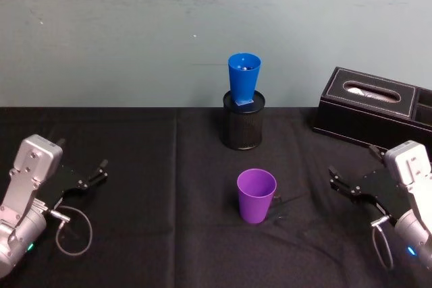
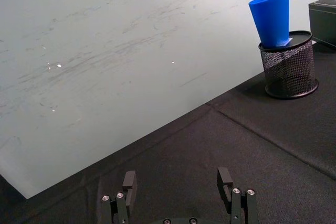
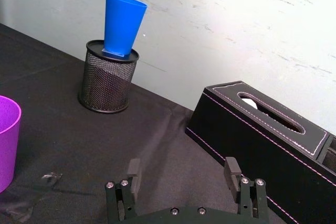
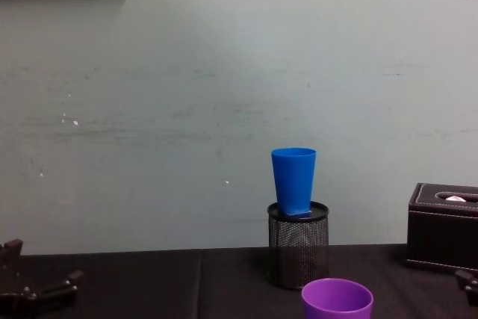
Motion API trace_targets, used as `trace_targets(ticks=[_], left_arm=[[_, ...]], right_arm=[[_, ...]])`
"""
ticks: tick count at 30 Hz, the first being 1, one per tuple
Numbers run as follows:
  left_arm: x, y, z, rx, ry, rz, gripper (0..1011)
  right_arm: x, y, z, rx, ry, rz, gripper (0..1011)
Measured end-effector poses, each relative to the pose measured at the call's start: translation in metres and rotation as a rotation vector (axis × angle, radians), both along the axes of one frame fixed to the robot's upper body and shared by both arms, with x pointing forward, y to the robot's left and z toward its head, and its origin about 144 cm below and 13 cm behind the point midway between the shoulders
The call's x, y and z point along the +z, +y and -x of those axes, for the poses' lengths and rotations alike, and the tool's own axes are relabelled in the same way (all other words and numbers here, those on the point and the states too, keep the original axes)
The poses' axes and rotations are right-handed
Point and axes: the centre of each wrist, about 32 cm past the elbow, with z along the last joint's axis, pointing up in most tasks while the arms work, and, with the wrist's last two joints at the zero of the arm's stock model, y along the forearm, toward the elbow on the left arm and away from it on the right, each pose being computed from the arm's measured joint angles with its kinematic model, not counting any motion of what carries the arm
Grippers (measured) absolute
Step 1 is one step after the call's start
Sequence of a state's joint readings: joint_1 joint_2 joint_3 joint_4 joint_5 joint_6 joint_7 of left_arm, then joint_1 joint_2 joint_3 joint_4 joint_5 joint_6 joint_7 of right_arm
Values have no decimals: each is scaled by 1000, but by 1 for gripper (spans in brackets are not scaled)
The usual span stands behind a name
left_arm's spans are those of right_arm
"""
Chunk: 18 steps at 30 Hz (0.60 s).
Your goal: Pick up one cup with a gripper and tap it against the other cup.
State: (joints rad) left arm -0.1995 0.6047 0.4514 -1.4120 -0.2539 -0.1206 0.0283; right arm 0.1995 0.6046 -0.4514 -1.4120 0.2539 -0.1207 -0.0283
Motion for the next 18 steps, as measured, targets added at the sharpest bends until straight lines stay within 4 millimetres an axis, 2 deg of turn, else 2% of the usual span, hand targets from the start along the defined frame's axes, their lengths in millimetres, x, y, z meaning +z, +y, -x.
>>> trace_targets(ticks=[18], left_arm=[[0,0,0,0,0,0,1005]], right_arm=[[0,0,0,0,0,0,1000]])
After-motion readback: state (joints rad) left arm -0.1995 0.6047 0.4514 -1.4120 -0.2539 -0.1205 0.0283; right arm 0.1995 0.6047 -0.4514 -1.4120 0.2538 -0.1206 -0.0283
